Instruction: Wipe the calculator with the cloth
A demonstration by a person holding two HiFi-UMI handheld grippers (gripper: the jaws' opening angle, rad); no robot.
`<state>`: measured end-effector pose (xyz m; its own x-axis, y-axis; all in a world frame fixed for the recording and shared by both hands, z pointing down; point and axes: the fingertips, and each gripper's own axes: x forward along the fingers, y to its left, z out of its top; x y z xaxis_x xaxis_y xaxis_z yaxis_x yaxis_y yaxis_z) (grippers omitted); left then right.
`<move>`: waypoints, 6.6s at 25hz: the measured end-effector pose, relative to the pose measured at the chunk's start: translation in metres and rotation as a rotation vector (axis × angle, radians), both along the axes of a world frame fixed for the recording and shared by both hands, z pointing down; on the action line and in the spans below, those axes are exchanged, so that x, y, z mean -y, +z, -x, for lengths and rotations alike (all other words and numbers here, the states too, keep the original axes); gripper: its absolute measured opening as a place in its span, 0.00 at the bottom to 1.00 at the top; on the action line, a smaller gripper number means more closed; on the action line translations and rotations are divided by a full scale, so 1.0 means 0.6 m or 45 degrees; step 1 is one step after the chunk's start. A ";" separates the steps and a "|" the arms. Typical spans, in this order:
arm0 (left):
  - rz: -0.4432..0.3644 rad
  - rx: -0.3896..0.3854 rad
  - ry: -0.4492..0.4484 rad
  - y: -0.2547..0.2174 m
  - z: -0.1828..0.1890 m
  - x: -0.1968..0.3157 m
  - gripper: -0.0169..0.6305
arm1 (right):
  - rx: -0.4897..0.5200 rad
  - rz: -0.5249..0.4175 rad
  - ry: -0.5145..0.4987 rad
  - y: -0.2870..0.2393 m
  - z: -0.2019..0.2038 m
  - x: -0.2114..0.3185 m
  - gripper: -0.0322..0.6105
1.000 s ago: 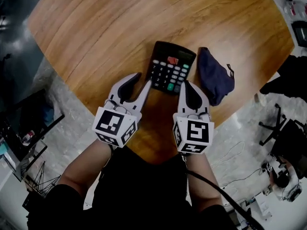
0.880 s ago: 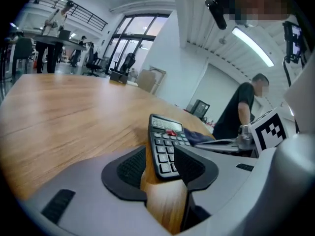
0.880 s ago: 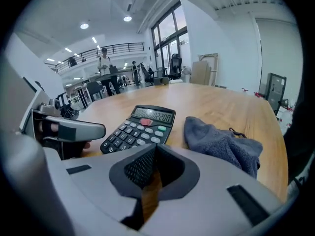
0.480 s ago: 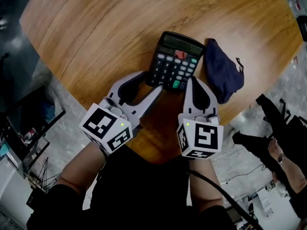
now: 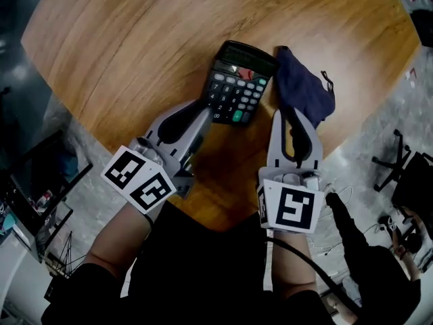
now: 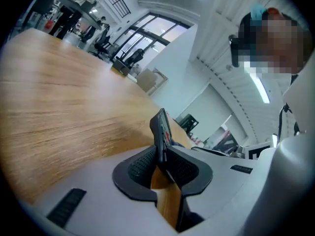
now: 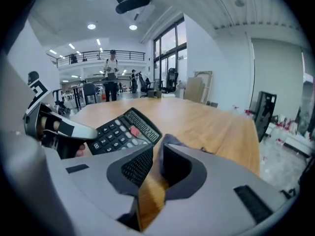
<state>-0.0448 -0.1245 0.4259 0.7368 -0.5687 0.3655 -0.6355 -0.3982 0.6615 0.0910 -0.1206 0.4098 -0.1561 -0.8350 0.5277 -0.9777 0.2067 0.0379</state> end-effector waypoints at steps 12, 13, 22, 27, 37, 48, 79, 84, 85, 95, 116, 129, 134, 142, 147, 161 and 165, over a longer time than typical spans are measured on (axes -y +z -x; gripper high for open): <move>0.071 -0.255 -0.106 -0.029 0.005 0.002 0.13 | -0.237 0.254 -0.001 0.081 -0.075 0.005 0.32; 0.069 -0.253 -0.105 -0.030 0.003 0.002 0.13 | -0.218 0.239 0.014 0.078 -0.078 0.007 0.24; 0.066 -0.265 -0.107 -0.051 0.005 -0.019 0.13 | 0.132 -0.185 -0.026 -0.087 -0.039 0.011 0.17; 0.065 -0.357 -0.092 -0.073 0.006 -0.030 0.13 | 0.285 -0.145 -0.195 -0.072 0.052 0.014 0.17; 0.081 -0.373 -0.138 -0.062 0.006 -0.023 0.13 | 0.465 -0.023 -0.463 -0.078 0.167 -0.124 0.16; 0.107 -0.444 -0.120 -0.068 0.005 -0.033 0.13 | 0.341 -0.170 -0.108 -0.084 0.009 0.003 0.16; 0.411 -0.934 -0.158 -0.126 -0.017 -0.048 0.13 | 0.382 -0.264 -0.084 -0.036 0.000 -0.050 0.16; 0.387 -0.959 -0.170 -0.135 -0.012 -0.038 0.13 | 0.342 -0.327 -0.151 -0.046 0.005 -0.047 0.16; 0.385 -0.960 -0.180 -0.133 -0.010 -0.035 0.13 | 0.351 -0.330 -0.191 -0.046 0.020 -0.055 0.16; 0.393 -0.947 -0.235 -0.117 -0.002 -0.031 0.13 | 0.501 -0.263 -0.448 -0.040 0.123 -0.137 0.16; 0.309 -0.757 -0.447 -0.026 0.033 -0.010 0.13 | 0.186 -0.083 0.254 0.014 -0.117 -0.052 0.16; 0.251 -0.258 -0.397 0.023 0.023 -0.038 0.14 | 0.054 0.078 0.205 0.058 -0.089 -0.055 0.16; 0.102 0.029 -0.282 0.017 0.019 -0.049 0.21 | 0.060 0.076 0.153 0.050 -0.073 -0.066 0.21; 0.010 0.150 -0.227 0.003 0.026 -0.049 0.22 | 0.070 0.029 0.156 0.011 -0.064 -0.076 0.27; -0.133 0.120 -0.174 -0.089 0.024 -0.050 0.22 | 0.083 -0.090 0.156 -0.090 -0.044 -0.090 0.27; -0.689 0.168 -0.145 -0.416 -0.023 -0.085 0.04 | 0.085 -0.588 0.076 -0.430 0.035 -0.143 0.08; -0.787 0.198 -0.195 -0.455 -0.054 -0.108 0.04 | 0.145 -0.641 0.009 -0.461 0.043 -0.155 0.07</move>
<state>-0.0122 -0.0600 0.1529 0.5959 -0.8023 0.0333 -0.7849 -0.5732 0.2352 0.0655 -0.0276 0.1331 -0.1829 -0.9823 0.0402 -0.9826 0.1839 0.0243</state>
